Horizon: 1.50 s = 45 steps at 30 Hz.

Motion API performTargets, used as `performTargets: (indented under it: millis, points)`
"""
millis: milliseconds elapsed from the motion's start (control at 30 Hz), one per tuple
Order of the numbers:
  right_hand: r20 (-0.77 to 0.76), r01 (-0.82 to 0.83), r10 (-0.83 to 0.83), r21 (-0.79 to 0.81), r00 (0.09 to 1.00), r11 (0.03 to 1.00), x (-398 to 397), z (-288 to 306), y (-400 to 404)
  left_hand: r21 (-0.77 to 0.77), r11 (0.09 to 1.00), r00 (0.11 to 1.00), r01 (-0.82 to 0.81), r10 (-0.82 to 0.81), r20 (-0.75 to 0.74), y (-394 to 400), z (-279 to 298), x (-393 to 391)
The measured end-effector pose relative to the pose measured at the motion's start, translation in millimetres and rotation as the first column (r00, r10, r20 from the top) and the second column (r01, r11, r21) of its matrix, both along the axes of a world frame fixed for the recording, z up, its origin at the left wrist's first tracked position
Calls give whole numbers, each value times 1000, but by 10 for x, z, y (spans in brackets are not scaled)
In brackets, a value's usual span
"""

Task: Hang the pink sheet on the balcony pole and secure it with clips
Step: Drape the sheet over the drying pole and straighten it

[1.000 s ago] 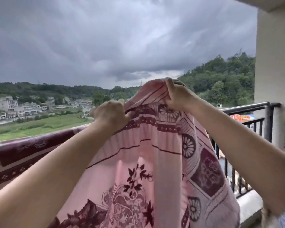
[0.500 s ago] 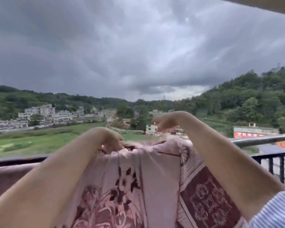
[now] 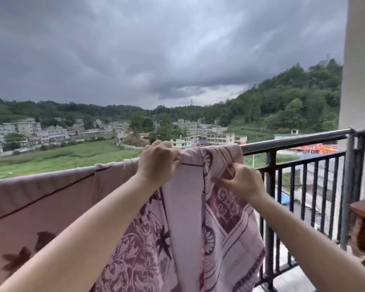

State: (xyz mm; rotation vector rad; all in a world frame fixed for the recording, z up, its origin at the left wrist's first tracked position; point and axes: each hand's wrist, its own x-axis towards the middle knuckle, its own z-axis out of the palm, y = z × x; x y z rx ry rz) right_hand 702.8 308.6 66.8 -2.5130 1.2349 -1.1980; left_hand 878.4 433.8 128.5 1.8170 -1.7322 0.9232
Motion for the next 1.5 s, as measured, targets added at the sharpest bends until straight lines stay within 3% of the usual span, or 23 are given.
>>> performTargets:
  millis: [67,167,333,467,600,667,800,933,1000,1067,1167,1267,1367,1433,1500]
  points:
    - [-37,1,9,252,999,968,102,-170,-54,-32,999,999,0,-1,-33,-31,-6,-9]
    - [225,-65,-33,416,974,907,209,-215,-149,-38,999,1000,-15,14,-14,-57,17,-78]
    - [392,-18,-101,289,914,957,-159,89,-138,-122,992,976,-26,-1,-218,-68,73,-137]
    - [642,110,-203,183,739,977,-550,639,-425,-304,951,932,-60,-56,-358,-180,238,-228]
    - [427,256,-155,-189,891,948,-576,1181,-804,-401,907,937,-131,-20,-349,-476,424,-372]
    - [287,202,-107,-323,952,925,-565,1444,-1067,-356,917,943,-179,57,-327,-699,500,-410]
    - [137,139,-78,-524,988,840,-531,1967,-1607,-189,932,944,-310,278,-177,-1284,706,-410]
    - [-162,-141,79,-419,984,897,-413,1800,-2086,-60,930,931,-364,364,-2,-1669,708,-716]
    - [-349,-308,212,-247,913,919,-460,1490,-2147,-16,956,954,-293,293,66,-1778,587,-998]
    - [-458,-408,346,-41,819,912,-644,1229,-2144,101,961,966,-258,256,34,-1861,468,-1291]
    - [-395,-446,426,44,814,894,-1032,1013,-2122,197,965,978,-176,194,-80,-1946,290,-1596]
    - [-249,-483,435,-188,865,855,-1456,738,-2101,122,973,979,-198,203,-32,-2027,12,-1790]
    - [28,-101,130,-481,991,871,-1773,235,-2074,-61,974,975,-219,216,-49,-2058,-159,-1899]
    - [79,71,-44,-385,996,920,-1812,-69,-2009,-162,958,971,-238,239,-13,-2078,-188,-1932]
    - [-22,36,-37,-43,999,998,-1704,-216,-1978,-237,937,959,-257,278,59,-2101,-198,-1972]
